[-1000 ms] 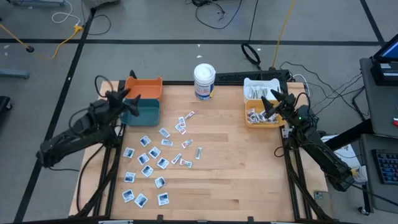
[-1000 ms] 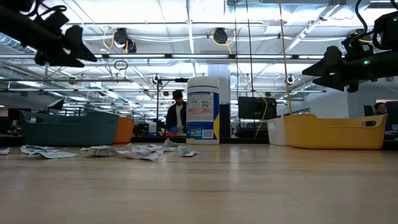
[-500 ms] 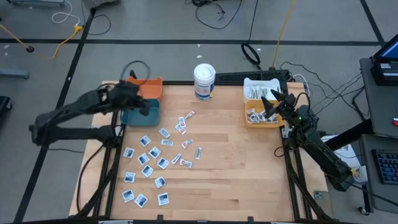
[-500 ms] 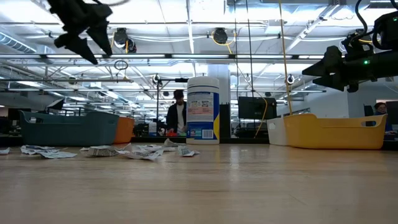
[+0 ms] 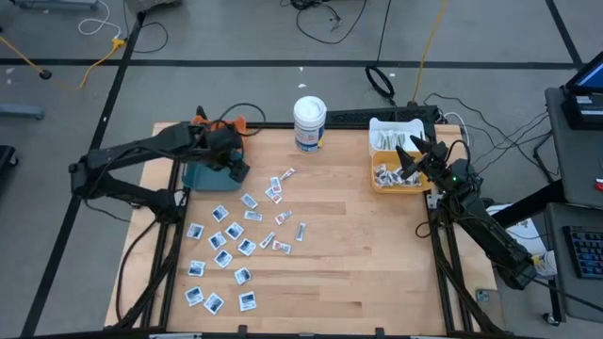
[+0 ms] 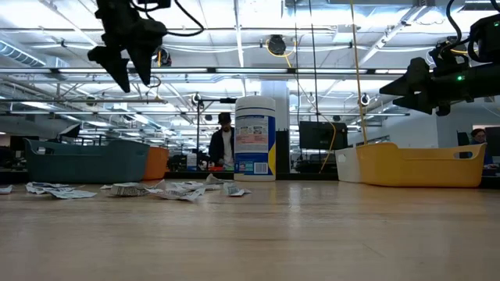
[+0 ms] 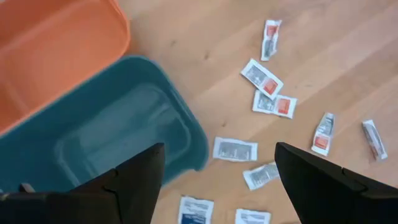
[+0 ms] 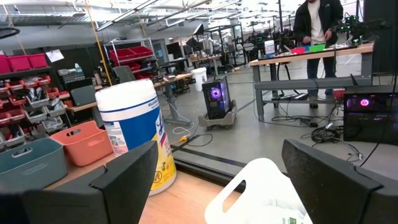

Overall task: Pick & Place First Aid Supplies
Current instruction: Put the orange pad into the orange bin

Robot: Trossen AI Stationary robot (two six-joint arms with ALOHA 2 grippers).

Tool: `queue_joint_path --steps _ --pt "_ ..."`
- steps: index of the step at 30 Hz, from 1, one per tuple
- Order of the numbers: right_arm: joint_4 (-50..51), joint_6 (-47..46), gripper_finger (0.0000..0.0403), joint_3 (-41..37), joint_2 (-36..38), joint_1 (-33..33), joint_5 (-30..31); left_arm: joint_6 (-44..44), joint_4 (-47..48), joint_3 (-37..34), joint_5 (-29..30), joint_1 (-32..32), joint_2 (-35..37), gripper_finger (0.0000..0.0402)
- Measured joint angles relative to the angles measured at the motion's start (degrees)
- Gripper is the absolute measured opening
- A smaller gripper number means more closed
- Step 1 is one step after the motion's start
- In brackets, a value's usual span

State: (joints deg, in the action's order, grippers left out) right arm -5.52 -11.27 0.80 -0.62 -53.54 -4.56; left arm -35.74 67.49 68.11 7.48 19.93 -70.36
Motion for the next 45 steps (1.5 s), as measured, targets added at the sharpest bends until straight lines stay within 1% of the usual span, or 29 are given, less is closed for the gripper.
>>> queue_joint_path --steps 7,12,19,23,27,30,34,40,45 --pt "0.0 0.0 0.0337 0.0 0.0 0.0 0.0 -2.48 1.53 6.79 -1.5 -0.55 -8.36 0.0308" --pt "0.0 0.0 0.0337 0.0 0.0 0.0 0.01 2.1 2.75 14.78 -1.48 -0.55 -17.03 0.0304" --pt "0.0 0.0 0.0337 0.0 0.0 0.0 0.0 7.24 2.68 23.47 -0.17 -0.53 -26.91 0.0259" --pt "0.0 0.0 0.0337 0.0 0.0 0.02 0.02 8.89 2.24 25.49 -0.4 -0.53 -30.77 0.0237" --pt "0.02 0.0 0.0337 0.0 0.0 0.0 0.02 8.48 2.07 25.04 -0.35 -0.53 -33.52 0.0228" --pt "0.0 0.02 0.0337 0.0 0.0 0.02 0.0 7.76 -1.09 23.12 0.54 -0.53 -34.48 0.0228" --pt "0.0 0.01 0.0337 0.0 0.0 0.02 0.0 7.64 -8.87 18.31 3.4 -0.76 -34.43 0.0227" --pt "0.0 0.0 0.0337 0.0 0.0 0.02 0.0 8.28 -23.73 9.8 3.57 -2.15 -34.46 0.0227" --pt "0.0 0.0 0.0337 0.0 0.0 0.02 0.02 8.59 -32.81 3.09 4.66 -3.0 -34.46 0.0228"
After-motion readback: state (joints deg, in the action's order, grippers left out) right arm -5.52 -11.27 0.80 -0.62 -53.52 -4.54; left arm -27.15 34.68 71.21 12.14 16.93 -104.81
